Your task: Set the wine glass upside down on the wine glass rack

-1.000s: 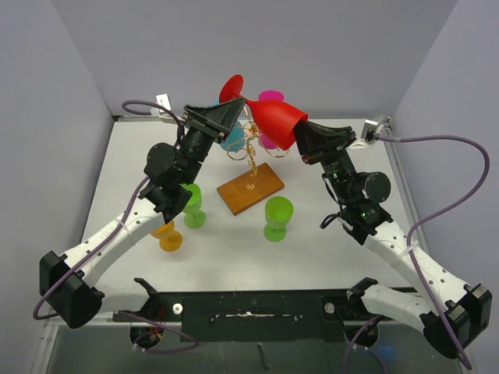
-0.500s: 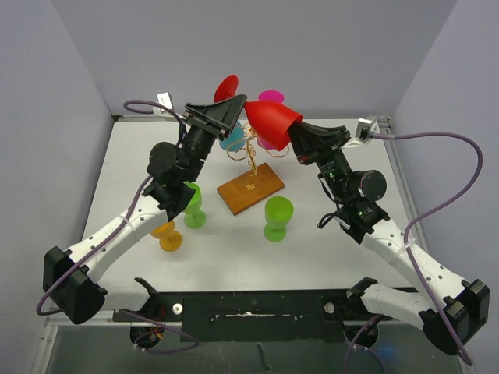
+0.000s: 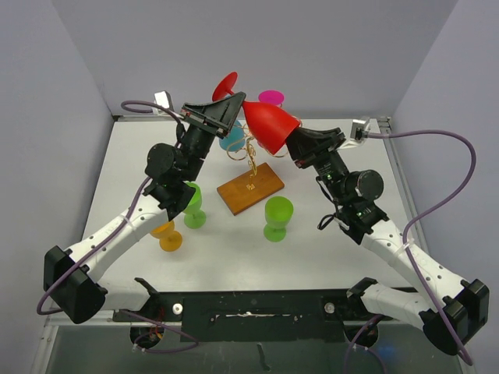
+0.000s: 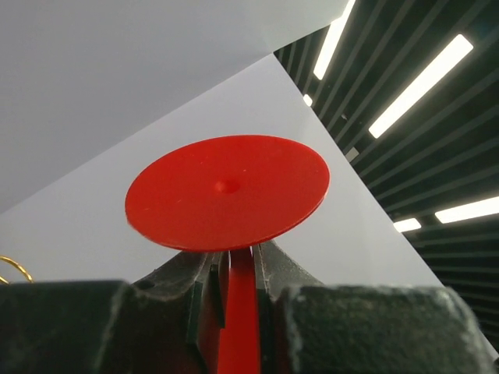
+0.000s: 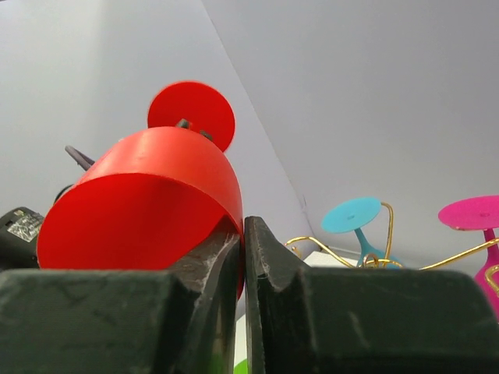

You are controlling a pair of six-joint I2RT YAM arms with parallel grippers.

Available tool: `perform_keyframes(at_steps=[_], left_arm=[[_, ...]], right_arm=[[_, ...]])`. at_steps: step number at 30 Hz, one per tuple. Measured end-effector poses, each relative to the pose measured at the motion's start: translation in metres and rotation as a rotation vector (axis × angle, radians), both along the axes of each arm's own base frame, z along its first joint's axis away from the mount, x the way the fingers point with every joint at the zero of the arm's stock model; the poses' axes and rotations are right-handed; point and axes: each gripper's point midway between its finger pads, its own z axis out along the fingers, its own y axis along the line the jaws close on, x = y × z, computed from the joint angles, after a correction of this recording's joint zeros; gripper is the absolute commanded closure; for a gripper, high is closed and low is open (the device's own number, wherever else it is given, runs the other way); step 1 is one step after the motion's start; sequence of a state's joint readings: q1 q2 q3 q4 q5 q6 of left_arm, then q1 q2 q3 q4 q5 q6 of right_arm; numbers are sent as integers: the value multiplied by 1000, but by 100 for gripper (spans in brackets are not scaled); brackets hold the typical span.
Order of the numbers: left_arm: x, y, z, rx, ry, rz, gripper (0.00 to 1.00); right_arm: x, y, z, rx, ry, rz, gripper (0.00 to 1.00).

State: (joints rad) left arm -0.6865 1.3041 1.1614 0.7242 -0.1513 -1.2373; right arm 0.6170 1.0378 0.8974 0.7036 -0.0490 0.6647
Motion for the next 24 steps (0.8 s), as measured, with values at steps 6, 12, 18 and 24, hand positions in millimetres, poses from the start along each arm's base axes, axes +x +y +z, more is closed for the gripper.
perform_keyframes(at_steps=[6, 12, 18, 24], left_arm=[[-6, 0, 10, -13, -28, -15, 99], [-5, 2, 16, 14, -55, 15, 100], [-2, 5, 17, 78, -97, 66, 100], [-4, -1, 15, 242, -198, 114, 100]], right_arm=[[-1, 6, -13, -31, 32, 30, 74], [-10, -2, -11, -39, 44, 16, 55], [-29, -28, -7, -45, 37, -47, 41], [-34, -50, -16, -99, 85, -138, 36]])
